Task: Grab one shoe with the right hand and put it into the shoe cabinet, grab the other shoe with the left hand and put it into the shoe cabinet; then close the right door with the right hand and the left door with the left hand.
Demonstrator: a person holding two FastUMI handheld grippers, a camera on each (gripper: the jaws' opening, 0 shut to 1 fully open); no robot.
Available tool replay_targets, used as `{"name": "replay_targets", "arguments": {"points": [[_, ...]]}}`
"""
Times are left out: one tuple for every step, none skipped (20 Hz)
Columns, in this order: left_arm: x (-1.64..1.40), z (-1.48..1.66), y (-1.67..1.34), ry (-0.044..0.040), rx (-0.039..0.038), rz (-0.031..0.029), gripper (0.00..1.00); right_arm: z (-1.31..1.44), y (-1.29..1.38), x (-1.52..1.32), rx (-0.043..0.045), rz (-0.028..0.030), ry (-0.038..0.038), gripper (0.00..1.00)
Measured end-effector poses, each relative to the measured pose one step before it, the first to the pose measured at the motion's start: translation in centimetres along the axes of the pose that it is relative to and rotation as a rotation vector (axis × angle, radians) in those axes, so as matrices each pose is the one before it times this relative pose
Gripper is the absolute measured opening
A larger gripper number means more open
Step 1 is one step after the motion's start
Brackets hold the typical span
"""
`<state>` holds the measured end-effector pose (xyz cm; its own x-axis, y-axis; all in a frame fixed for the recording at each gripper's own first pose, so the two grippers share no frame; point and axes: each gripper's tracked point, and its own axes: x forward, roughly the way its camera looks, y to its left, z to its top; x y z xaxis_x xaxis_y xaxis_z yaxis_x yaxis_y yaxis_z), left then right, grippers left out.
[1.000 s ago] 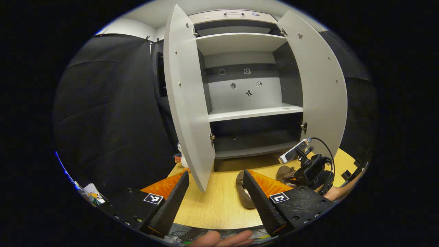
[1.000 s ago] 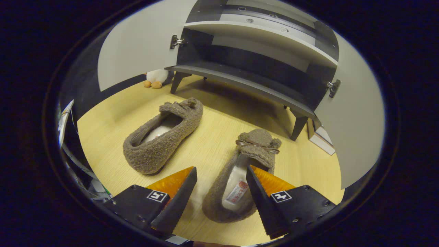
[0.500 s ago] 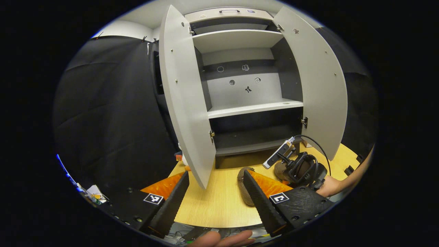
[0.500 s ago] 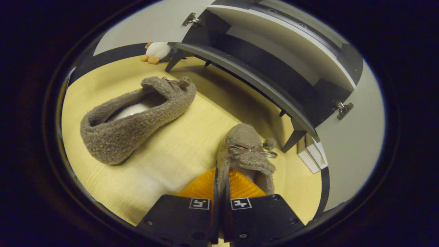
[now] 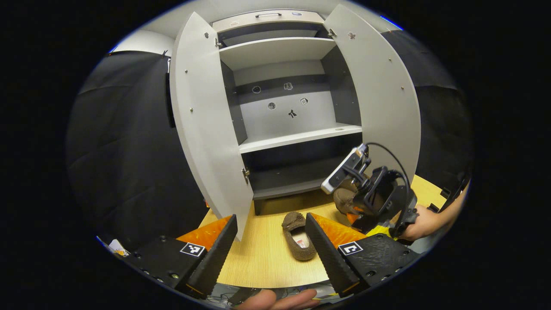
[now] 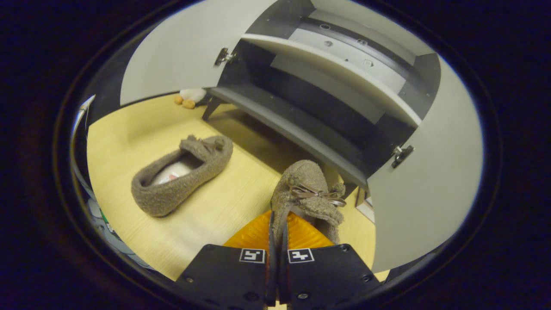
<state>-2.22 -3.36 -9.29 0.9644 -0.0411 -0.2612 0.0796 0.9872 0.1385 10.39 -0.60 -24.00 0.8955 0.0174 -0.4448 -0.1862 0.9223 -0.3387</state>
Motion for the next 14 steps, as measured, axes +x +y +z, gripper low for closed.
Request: {"name": "replay_targets", "arguments": {"points": [[0.073,0.234,0.041,-0.00634,0.00237,0.00069,0.96,0.982,-0.167,-0.728,0.02222,0.00356,-0.01713,0.06],[0.251,0.251,0.027,-0.00494,0.00611,0.00151,0.96,1.239,-0.628,-1.081,0.01036,-0.00196,-0.01918,0.06],[0.179,0.266,0.141,-0.005,0.00408,0.00383,0.96,1.624,-0.84,-0.854,-0.00049,-0.01116,-0.02666,0.06],[0.198,0.336,0.248,-0.01035,0.0011,0.00451,0.96,1.789,-0.98,-0.87,-0.00168,-0.01621,-0.03022,0.06],[0.263,0.328,0.262,-0.00956,0.00133,0.00235,0.96,2.04,-1.197,-0.788,0.00007,-0.01288,-0.03179,0.06],[0.186,0.204,0.277,-0.00659,0.00153,0.00613,0.96,1.899,-0.885,-0.509,0.0047,-0.01039,-0.02701,0.06],[0.132,0.141,0.35,-0.00584,-0.00432,0.00466,0.96,1.938,-0.838,-0.271,0.01593,-0.00749,-0.01707,0.06],[0.128,0.003,0.232,-0.0019,-0.0092,0.00179,0.96,1.84,-0.995,-0.067,0.02188,-0.01109,-0.01154,0.06],[-0.06,0.07,0.27,-0.0023,-0.01065,0.00303,0.96,1.91,-1.171,0.138,0.02399,-0.01812,-0.01195,0.06],[-0.089,-0.03,0.23,-0.00193,-0.0083,0.00301,0.96,1.983,-1.15,0.413,0.02161,-0.01775,-0.01351,0.06],[-0.114,-0.114,0.156,0.00021,-0.004,0.00172,0.96,2.033,-1.116,0.478,0.01343,-0.01524,-0.01154,0.06],[-0.186,-0.242,0.138,0.00042,0.0004,0.00328,0.96,1.867,-0.943,0.643,0.0099,-0.01461,-0.01663,0.06],[-0.162,-0.224,0.245,0.00209,0.00428,0.00534,0.96,1.603,-0.692,0.976,-0.00414,-0.00356,-0.0046,0.06],[-0.156,-0.275,0.197,0.00452,0.00394,0.00431,0.96,1.486,-0.61,1.017,0.0139,-0.00124,-0.00289,0.06]]}}
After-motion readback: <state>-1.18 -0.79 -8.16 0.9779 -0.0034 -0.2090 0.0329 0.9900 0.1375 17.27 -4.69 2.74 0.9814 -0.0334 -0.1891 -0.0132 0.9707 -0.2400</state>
